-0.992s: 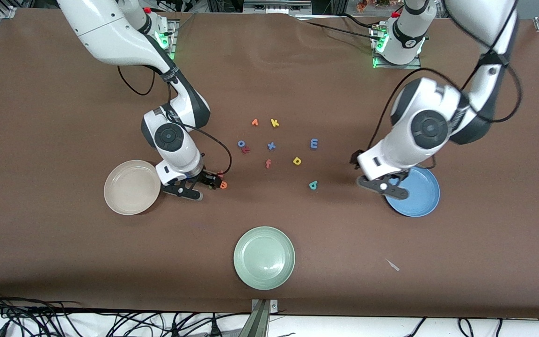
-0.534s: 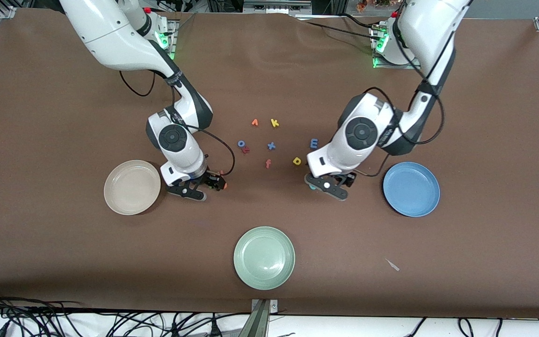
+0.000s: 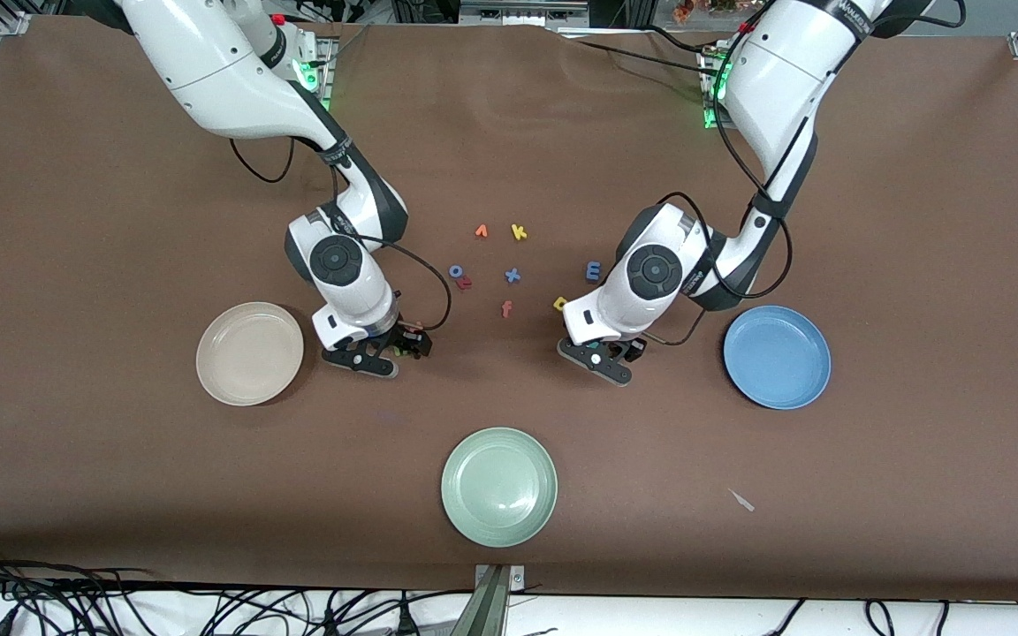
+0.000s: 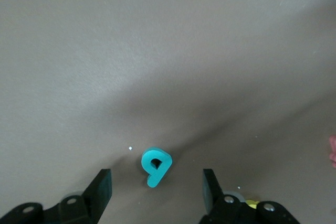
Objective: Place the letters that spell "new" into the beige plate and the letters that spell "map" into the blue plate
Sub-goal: 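Reach the right gripper to the green u while the left gripper reaches the teal 9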
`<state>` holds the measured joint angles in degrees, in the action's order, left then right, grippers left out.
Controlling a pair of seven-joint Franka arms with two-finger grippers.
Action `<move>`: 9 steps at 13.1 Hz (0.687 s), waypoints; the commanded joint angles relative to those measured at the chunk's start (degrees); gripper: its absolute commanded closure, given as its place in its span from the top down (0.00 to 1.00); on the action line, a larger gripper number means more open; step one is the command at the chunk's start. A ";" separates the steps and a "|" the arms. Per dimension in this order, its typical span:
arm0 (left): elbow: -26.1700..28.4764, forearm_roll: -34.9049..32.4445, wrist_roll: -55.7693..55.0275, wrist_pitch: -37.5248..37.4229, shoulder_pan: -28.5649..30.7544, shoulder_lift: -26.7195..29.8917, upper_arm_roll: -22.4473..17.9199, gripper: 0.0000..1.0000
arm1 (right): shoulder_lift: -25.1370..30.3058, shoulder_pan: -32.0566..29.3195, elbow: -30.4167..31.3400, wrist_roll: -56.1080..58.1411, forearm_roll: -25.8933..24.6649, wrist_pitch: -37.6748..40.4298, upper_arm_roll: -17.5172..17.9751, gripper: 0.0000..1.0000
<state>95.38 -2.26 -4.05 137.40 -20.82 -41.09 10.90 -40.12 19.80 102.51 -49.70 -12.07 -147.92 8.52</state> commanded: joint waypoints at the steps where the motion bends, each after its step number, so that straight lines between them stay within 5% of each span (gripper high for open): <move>1: -0.72 0.15 0.62 0.15 -0.97 -1.70 -0.53 0.70 | 0.83 -0.02 -0.12 -0.23 -1.73 -0.09 -0.17 0.89; 3: -0.81 -4.84 0.71 0.15 -0.89 -2.06 -0.53 0.66 | 1.71 -0.37 -0.12 1.00 -1.73 0.44 -0.34 0.94; 7: -0.90 -5.30 0.71 0.15 -0.88 -2.33 -0.45 0.49 | 1.62 -0.72 1.37 2.40 -1.82 0.27 -0.87 0.94; 9: -0.98 -5.30 0.71 0.15 -0.80 -2.59 -0.45 0.48 | 1.62 -0.81 1.81 2.76 -1.82 -0.09 -1.13 0.93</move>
<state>95.36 -5.96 -3.70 137.40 -21.21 -43.11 10.90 -39.38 19.50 102.92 -47.84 -12.93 -147.71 7.31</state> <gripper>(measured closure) 0.511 0.062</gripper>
